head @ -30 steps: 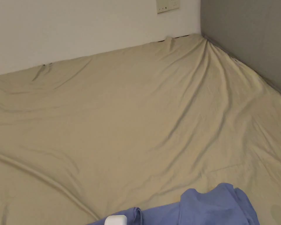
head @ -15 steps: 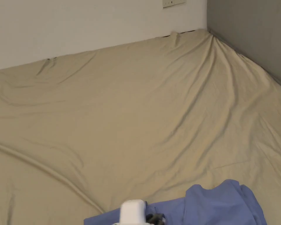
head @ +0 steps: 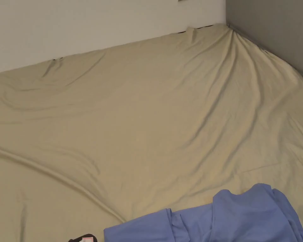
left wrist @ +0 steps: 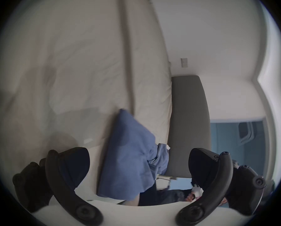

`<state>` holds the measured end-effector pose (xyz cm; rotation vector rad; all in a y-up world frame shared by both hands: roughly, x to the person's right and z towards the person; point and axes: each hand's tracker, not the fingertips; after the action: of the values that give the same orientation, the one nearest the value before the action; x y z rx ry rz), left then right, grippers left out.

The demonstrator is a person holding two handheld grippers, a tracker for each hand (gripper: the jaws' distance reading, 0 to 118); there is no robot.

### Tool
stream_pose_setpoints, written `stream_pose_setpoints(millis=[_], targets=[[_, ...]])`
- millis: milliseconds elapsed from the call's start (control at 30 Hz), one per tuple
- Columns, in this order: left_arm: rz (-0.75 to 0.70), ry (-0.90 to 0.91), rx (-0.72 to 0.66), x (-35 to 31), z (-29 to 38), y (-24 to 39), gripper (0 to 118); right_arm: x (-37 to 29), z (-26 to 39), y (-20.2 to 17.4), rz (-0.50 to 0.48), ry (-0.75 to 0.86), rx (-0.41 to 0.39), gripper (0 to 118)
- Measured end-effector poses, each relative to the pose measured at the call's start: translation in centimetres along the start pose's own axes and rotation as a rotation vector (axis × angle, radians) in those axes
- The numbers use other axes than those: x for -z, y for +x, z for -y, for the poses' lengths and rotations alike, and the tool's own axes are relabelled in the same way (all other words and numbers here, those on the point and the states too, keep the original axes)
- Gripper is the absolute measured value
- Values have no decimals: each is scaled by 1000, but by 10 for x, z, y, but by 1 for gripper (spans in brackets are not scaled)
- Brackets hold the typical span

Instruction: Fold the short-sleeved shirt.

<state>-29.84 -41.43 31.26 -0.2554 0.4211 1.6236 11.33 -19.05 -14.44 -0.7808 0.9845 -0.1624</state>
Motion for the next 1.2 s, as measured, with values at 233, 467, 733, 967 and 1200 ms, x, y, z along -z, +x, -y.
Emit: stream_pose_setpoints(millis=[233, 467, 733, 967, 1200], targets=[[250, -169, -58, 56, 13, -6, 118, -7, -7, -16, -1, 19, -40, 3], [-89, -155, -51, 74, 16, -4, 14, -11, -7, -26, -5, 28, -72, 3], [-1, 20, -6, -1, 19, 14, 13, -16, -10, -28, -1, 46, -68, 3], [-202, 200, 69, -97, 0, 27, 12, -16, -11, -23, -38, 59, -48, 3], [-478, 99, 479, -48, 42, 127, 12, -11, -4, -15, -81, 43, -31, 3]])
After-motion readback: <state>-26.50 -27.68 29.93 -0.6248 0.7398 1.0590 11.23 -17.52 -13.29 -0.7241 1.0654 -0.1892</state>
